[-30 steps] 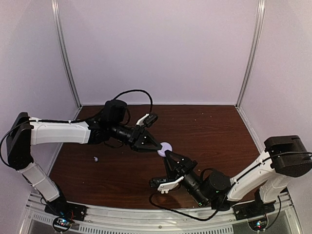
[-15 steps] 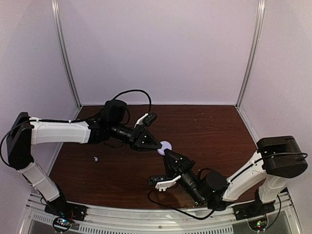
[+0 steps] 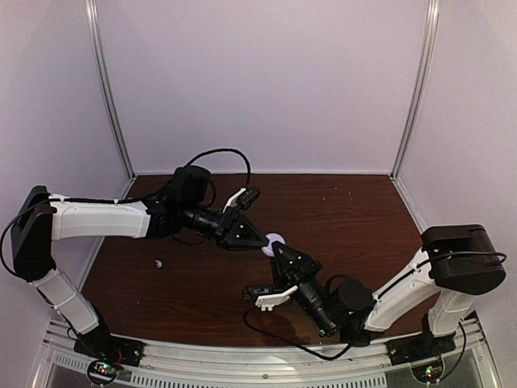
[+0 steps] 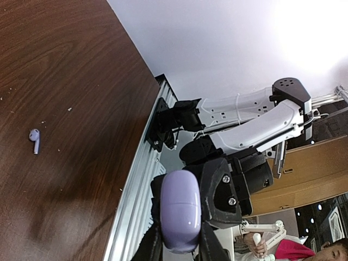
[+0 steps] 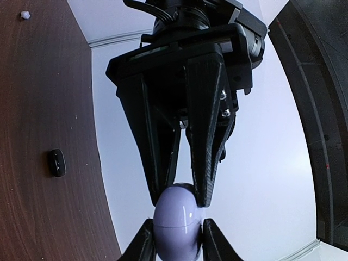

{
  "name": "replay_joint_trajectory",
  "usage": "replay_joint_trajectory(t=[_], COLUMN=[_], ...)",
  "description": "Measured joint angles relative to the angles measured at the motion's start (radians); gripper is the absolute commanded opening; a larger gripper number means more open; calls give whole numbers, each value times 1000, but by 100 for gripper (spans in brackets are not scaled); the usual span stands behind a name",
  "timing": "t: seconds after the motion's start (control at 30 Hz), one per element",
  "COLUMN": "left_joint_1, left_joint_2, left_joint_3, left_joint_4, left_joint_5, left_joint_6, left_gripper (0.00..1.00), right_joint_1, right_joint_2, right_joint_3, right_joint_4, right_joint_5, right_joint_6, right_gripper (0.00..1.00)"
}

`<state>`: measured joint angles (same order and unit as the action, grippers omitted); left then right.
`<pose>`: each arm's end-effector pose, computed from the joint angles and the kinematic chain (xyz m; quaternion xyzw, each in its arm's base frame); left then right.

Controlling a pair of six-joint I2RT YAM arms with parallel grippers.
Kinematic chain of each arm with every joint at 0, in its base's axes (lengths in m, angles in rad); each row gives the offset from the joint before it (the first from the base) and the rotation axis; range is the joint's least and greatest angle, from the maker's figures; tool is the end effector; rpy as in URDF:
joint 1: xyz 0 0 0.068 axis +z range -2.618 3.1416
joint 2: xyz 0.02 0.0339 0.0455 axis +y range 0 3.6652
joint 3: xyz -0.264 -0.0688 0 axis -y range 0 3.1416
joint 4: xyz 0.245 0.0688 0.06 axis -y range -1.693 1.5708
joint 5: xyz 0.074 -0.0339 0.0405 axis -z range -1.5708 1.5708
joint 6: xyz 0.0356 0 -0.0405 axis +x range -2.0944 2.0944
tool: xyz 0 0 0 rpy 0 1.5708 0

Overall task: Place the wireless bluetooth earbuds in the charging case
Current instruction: Pass from the left arm to the right

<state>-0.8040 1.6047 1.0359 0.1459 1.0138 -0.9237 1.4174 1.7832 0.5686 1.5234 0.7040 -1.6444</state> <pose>0.2227 -0.2747 0.2578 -0.2192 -0.7486 0.6257 0.0017 0.0707 0.3065 0.1936 -0.5422 0.3003 -0.2879 0.7300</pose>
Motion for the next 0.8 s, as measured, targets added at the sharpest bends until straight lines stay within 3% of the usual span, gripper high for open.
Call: replay_joint_trajectory(t=[0.3,0.57,0.8], left_joint_1=[-4,-14,-21], left_joint_2=[0,7,7], left_joint_3=[0,0,0], left_joint_4=[-15,-41,-44], left_joint_5=[1,12,19], left_joint_6=[2,7,24], left_gripper=[19,42,73], right_joint_1=[-16,-31,-39], right_joint_2=[21,42,51], right_joint_3=[16,25,31], right_joint_4=[16,19,19], right_joint_5=[0,9,16], right_joint_6=[-26,-63,-79], right_gripper=[26,19,18])
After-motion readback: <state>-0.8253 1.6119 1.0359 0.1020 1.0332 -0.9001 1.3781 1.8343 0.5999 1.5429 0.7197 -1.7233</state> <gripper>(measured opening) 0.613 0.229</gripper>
